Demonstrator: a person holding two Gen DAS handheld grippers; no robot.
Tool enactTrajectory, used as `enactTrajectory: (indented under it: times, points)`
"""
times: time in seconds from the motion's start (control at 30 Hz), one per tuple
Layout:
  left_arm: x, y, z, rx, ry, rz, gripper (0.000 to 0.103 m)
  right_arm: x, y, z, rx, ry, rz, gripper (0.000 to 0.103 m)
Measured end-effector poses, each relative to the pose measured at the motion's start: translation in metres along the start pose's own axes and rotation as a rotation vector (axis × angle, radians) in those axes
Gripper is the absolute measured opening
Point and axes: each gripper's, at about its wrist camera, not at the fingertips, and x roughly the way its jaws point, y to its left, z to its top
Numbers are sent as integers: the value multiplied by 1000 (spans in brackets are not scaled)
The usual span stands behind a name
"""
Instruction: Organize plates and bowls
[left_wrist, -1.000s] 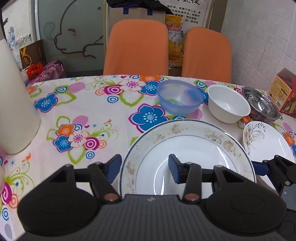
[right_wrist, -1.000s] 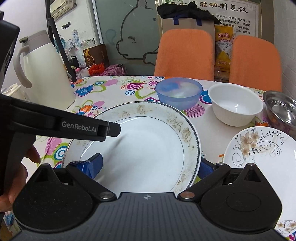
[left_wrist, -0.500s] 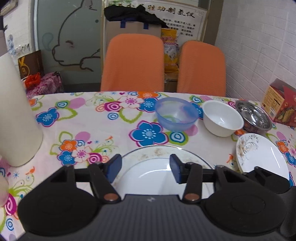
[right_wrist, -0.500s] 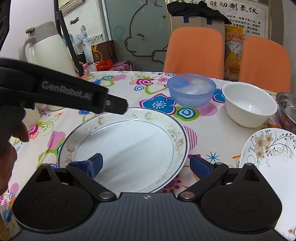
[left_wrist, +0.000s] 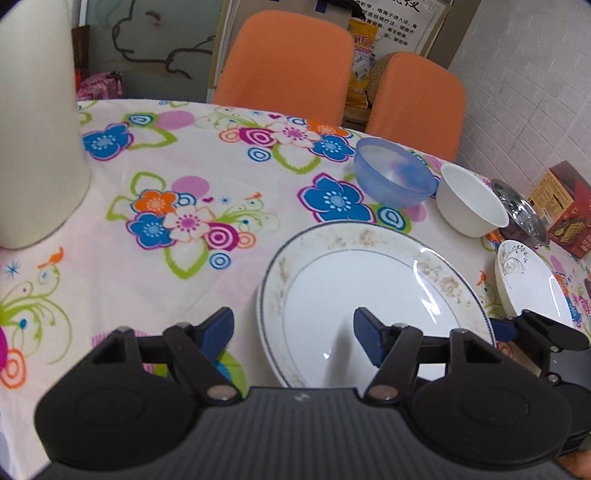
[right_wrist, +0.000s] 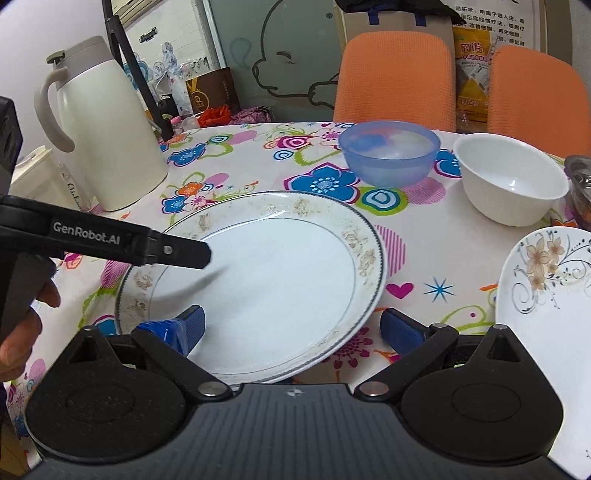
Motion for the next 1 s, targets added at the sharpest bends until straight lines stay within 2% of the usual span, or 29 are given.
enactTrajectory:
  times: [0.1,0.2,0.43,0.53,0.63,0.73,0.93,0.97,1.0]
  points:
    - [4,-7,1,0,3,-31,66,5,10,2,-36,7,-4,89]
    - [9,-13,5,10,-2,-5,67,9,12,6,-41,19,-15,91]
    - [28,-9,20,-14,8,0,67,21,5,18,-50,25,-25,91]
    - [30,-9,20,-7,-1,2,69,25,3,20,-75,27,-30,91]
    - [33,-7,21,-17,-20,16,78,27,0,20,-96,16,-32,91]
    - [37,-9,24,-1,-31,37,79,31,0,21,-133,8,-52,91]
    - [41,-16,21,62,-42,81,72,32,-5,21,-152,-6,-28,91]
    - [41,-18,20,72,-43,84,60,32,-4,21,-146,-6,-34,91]
    - [41,-20,19,84,-44,90,55,32,-2,22,-140,-3,-42,91]
